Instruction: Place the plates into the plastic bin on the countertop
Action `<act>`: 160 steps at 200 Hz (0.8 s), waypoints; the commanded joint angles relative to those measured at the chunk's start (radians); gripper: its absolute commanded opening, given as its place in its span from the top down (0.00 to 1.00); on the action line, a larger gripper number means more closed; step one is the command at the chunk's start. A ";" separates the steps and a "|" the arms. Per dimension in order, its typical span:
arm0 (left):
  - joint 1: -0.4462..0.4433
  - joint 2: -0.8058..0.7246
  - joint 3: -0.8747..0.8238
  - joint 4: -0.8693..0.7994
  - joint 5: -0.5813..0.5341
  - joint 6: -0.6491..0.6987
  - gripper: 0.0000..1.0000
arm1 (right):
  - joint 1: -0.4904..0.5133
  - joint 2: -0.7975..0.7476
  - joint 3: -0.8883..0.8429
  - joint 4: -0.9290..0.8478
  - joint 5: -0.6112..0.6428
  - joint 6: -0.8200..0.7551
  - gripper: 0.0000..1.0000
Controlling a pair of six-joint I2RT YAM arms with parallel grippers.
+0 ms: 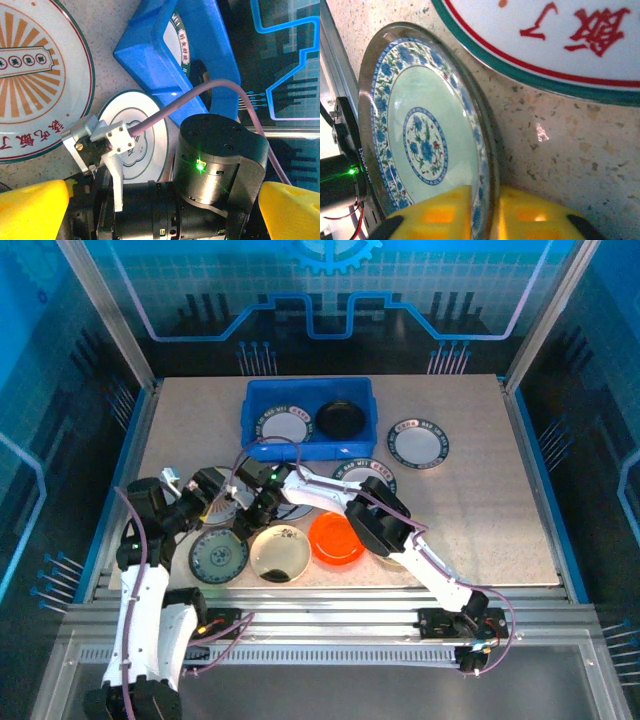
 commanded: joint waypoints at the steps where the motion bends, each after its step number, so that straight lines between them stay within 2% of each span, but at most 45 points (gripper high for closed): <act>1: 0.014 -0.006 -0.020 0.020 -0.005 0.003 0.01 | 0.007 0.012 0.008 -0.020 -0.013 -0.007 0.87; 17: 0.015 -0.003 -0.024 0.024 -0.003 0.004 0.01 | 0.003 -0.005 -0.012 0.001 -0.016 -0.001 0.95; 44: 0.018 0.007 -0.024 0.034 0.005 0.002 0.01 | -0.013 -0.050 -0.059 0.062 -0.030 0.024 1.00; 97: 0.018 0.025 0.031 0.034 0.027 0.041 0.01 | -0.065 -0.200 -0.190 0.229 -0.076 0.141 1.00; 160: 0.018 0.065 0.130 0.010 0.041 0.100 0.02 | -0.123 -0.325 -0.266 0.304 -0.073 0.228 1.00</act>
